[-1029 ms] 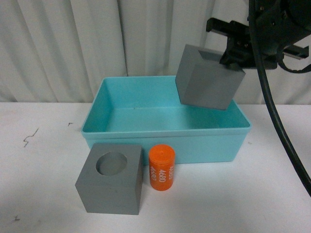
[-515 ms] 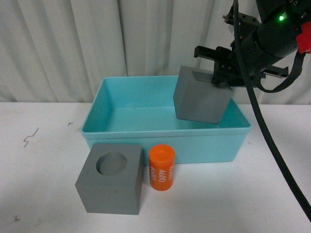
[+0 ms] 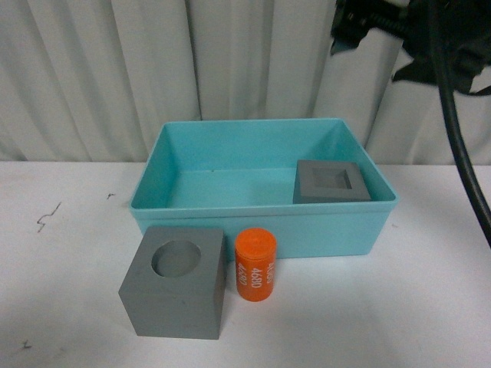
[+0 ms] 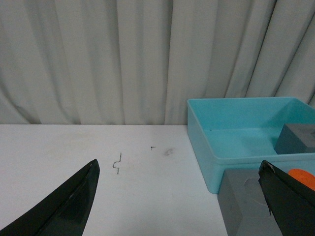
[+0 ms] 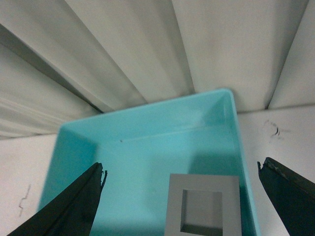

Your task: Place gray and orange parts in blue box

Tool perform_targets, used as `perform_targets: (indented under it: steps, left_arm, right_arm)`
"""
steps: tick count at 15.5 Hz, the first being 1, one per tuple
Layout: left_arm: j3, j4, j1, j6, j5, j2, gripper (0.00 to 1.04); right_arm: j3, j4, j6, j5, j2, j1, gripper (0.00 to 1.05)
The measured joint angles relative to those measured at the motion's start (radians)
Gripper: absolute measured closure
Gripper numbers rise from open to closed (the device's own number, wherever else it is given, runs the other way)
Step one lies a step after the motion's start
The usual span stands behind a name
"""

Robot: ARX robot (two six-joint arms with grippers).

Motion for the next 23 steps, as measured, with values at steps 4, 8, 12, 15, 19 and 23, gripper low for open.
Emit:
perform_targets:
  steps: [4,8,12,15,19,23]
  left_arm:
    - [0.000,0.000,0.000,0.000,0.000,0.000,0.07]
    - [0.000,0.000,0.000,0.000,0.000,0.000,0.07]
    - [0.000,0.000,0.000,0.000,0.000,0.000,0.07]
    - [0.000,0.000,0.000,0.000,0.000,0.000,0.07]
    - [0.000,0.000,0.000,0.000,0.000,0.000,0.07]
    - [0.000,0.000,0.000,0.000,0.000,0.000,0.07]
  right_arm:
    - [-0.453,0.490,-0.162,0.165,-0.407,-0.032,0.24]
    - [-0.866,0.724,-0.333,0.228,-0.588,-0.099,0.73]
    - [-1.057,0.771,-0.351,0.188,-0.755,-0.138,1.03]
    - [-1.171,0.753,-0.351,0.108,-0.875,-0.204,1.03]
    - [-1.263,0.680,-0.351,0.105,-1.036,-0.224,1.03]
    - [-1.336,0.620,-0.351,0.105,-1.197,-0.224,1.03]
